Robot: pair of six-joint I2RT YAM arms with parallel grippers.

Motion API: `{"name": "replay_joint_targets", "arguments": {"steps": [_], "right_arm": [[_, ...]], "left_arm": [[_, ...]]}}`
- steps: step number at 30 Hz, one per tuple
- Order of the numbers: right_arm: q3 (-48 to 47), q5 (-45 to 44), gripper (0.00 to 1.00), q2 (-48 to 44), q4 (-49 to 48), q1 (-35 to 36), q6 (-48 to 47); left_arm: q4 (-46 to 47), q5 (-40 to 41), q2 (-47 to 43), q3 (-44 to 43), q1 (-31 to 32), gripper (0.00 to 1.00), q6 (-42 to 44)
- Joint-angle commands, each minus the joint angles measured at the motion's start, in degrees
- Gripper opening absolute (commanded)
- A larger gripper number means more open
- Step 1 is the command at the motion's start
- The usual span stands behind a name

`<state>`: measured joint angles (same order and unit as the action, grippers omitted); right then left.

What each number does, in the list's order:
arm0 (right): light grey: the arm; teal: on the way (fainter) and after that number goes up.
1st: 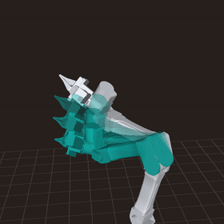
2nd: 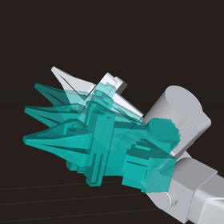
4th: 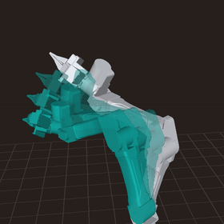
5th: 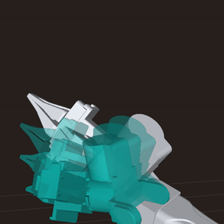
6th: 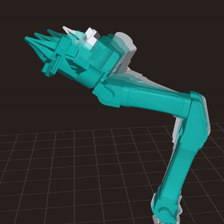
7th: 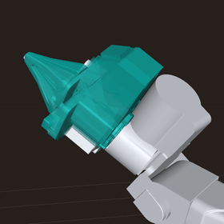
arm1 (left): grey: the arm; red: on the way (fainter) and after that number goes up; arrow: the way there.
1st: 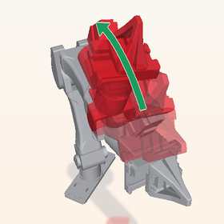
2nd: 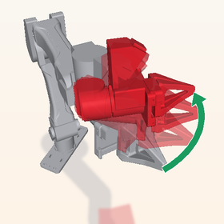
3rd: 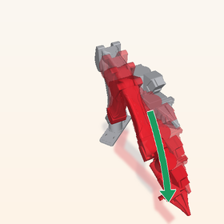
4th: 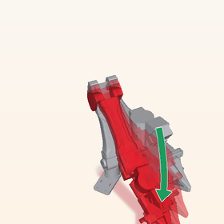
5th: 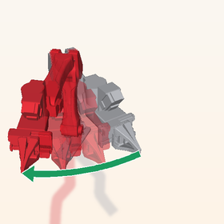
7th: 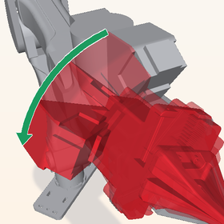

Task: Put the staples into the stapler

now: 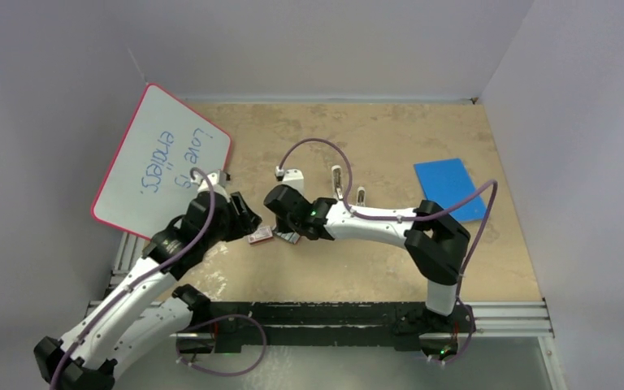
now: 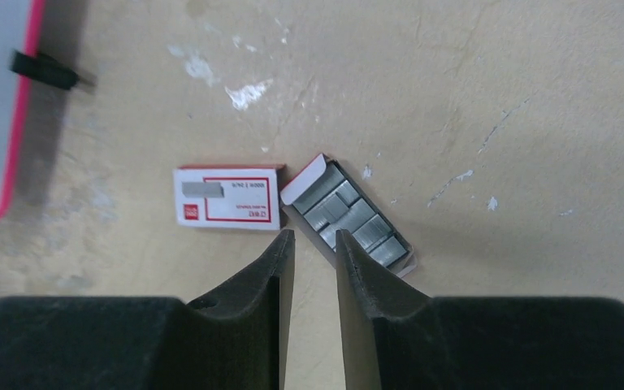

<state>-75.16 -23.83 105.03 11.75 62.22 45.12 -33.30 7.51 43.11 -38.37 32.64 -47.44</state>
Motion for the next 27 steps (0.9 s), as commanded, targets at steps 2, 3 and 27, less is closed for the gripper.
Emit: {"name": "replay_joint_targets", "arguments": {"steps": [2,3,27], "right_arm": [[-1.16,3.62,0.27,-0.54,-2.76,0.56,-10.17],[-1.18,3.62,0.27,-0.16,-2.52,0.62,-10.98],[-5.70,-2.65,0.31,3.35,6.85,2.83,14.62]], "left_arm": [[-8.08,5.82,-4.51,-6.37,-0.29,0.51,0.10],[-8.10,5.47,-4.92,-6.74,-0.30,0.51,0.69],[-7.89,2.49,-7.09,-5.32,-0.27,0.54,0.84]]}}
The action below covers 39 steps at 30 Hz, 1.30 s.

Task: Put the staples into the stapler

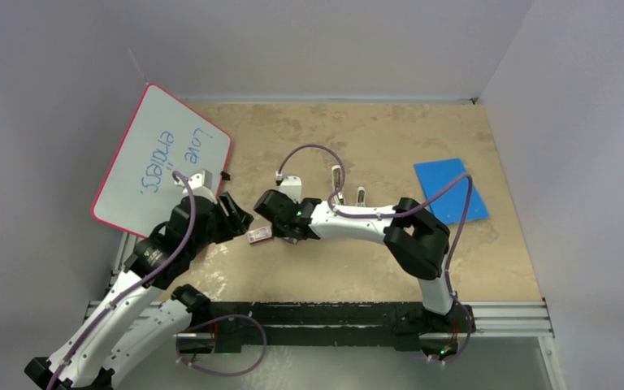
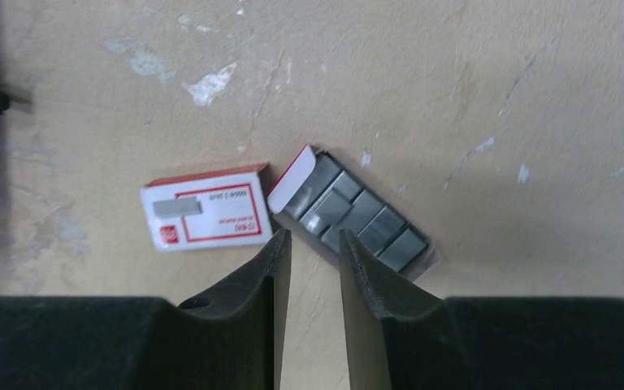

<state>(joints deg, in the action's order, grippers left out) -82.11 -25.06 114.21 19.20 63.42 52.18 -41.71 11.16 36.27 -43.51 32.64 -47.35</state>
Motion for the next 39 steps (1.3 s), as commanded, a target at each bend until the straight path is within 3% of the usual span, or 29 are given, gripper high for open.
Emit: {"name": "replay_joint_targets", "arguments": {"steps": [1,6,11,28,39], "right_arm": [[2.07,0.16,0.30,-6.75,-1.99,2.04,6.61],[6.20,7.16,0.33,-8.50,-5.82,3.14,5.66],[8.41,8.84,0.39,-6.66,-6.80,3.44,6.55],[5.74,2.35,0.42,-1.11,0.51,2.50,9.74],[4.86,-3.51,0.42,-0.54,3.19,-0.86,5.94]], "left_arm": [[0.50,-1.28,-0.24,-0.25,-0.24,0.54,0.75],[0.98,-1.73,-0.90,0.16,-0.27,0.54,0.86],[1.20,-2.13,-1.03,0.61,-0.28,0.54,0.77],[0.86,-1.80,-0.65,0.62,-0.22,0.55,0.77],[0.59,-1.75,-0.92,0.66,-0.23,0.55,0.77]]}}
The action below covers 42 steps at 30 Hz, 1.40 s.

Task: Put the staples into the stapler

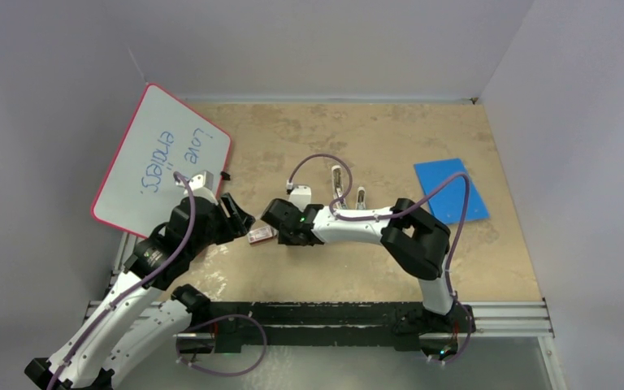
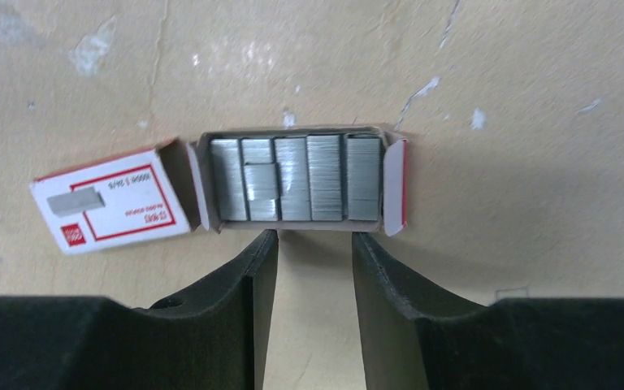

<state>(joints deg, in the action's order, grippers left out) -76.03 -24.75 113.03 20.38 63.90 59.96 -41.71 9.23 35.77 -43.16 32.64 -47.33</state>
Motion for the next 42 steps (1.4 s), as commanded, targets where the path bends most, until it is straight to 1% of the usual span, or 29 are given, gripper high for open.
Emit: {"name": "replay_joint_targets", "arguments": {"steps": [1,4,7,11,14,18,23,29,32,34,36,42], "right_arm": [[-1.34,-3.87,0.42,0.80,1.87,-1.53,-2.13],[-2.38,-4.40,0.42,1.14,2.07,-1.80,-2.67],[-2.96,-5.36,0.41,-0.52,1.85,-1.72,-3.16],[-3.43,-4.25,0.40,-3.66,1.36,-1.41,-4.42],[-4.90,-4.26,0.38,-4.34,1.76,-1.41,-4.70],[-7.35,-4.49,0.36,-2.21,3.12,-1.55,-5.11],[-12.81,-6.19,0.36,2.48,6.36,-1.86,-3.94],[-14.65,-6.82,0.25,4.07,7.19,-2.05,-4.01],[-15.26,-7.01,0.25,4.80,7.80,-2.02,-3.98],[-15.29,-6.84,0.23,5.14,7.54,-2.05,-4.21],[-15.29,-6.37,0.23,5.23,7.11,-2.12,-4.53],[-15.83,-5.75,0.28,5.93,5.99,-2.36,-5.20]], "left_arm": [[0.58,0.17,-0.38,0.35,-0.28,0.55,0.70],[0.58,0.17,-0.44,0.35,-0.24,0.56,0.75],[0.57,0.17,-0.44,0.35,-0.27,0.56,0.73],[0.58,0.17,-0.43,0.35,-0.25,0.56,0.66],[0.67,0.17,-0.32,0.44,-0.25,0.56,0.66],[0.67,0.17,-0.33,0.44,-0.22,0.56,0.66],[0.67,0.17,-0.13,0.44,-0.29,0.56,0.64],[0.66,0.10,-0.02,0.53,-0.29,0.56,0.66],[0.58,0.16,-0.12,0.44,-0.30,0.56,0.66],[0.50,0.24,-0.17,0.44,-0.26,0.56,0.64],[0.51,0.26,-0.29,0.44,-0.26,0.56,0.66],[0.41,0.26,-0.26,0.44,-0.28,0.56,0.66]]}}
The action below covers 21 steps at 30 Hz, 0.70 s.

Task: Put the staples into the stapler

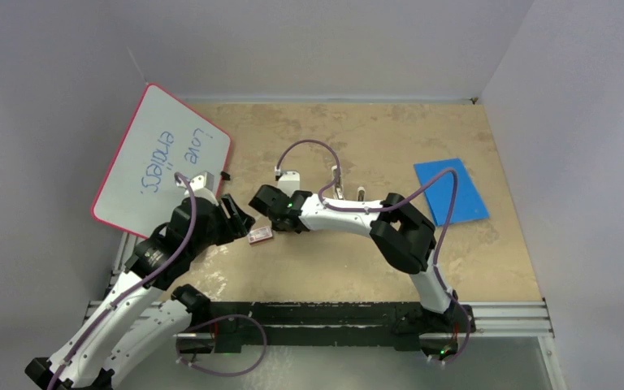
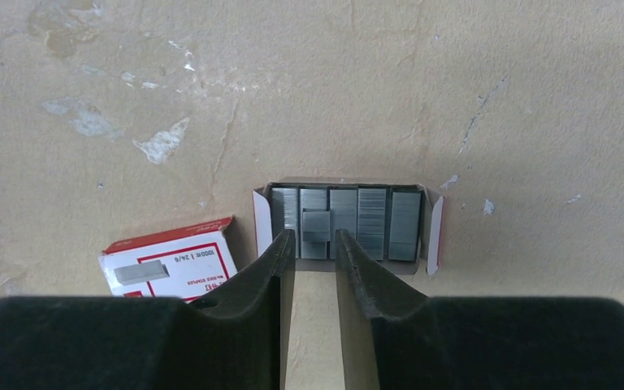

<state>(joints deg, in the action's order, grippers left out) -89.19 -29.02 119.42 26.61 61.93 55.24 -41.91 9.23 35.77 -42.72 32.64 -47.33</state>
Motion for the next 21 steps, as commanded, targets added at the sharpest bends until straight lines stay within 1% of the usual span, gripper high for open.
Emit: {"name": "replay_joint_targets", "arguments": {"steps": [1,6,13,21], "right_arm": [[-2.78,-1.48,0.29,-0.23,-0.24,-0.48,-0.58],[-2.75,-1.57,0.31,0.24,-0.06,-0.81,-0.62],[-2.83,-1.27,0.28,0.56,-0.65,-1.13,-1.03],[-3.62,-0.42,0.31,1.81,-0.90,-1.29,-1.72]], "left_arm": [[0.60,0.26,-0.33,0.00,-0.30,0.56,0.65],[0.51,0.35,-0.57,0.00,-0.26,0.56,0.66],[0.41,0.35,-0.52,0.00,-0.30,0.56,0.63],[0.34,0.43,-0.61,0.00,-0.22,0.56,0.57]]}}
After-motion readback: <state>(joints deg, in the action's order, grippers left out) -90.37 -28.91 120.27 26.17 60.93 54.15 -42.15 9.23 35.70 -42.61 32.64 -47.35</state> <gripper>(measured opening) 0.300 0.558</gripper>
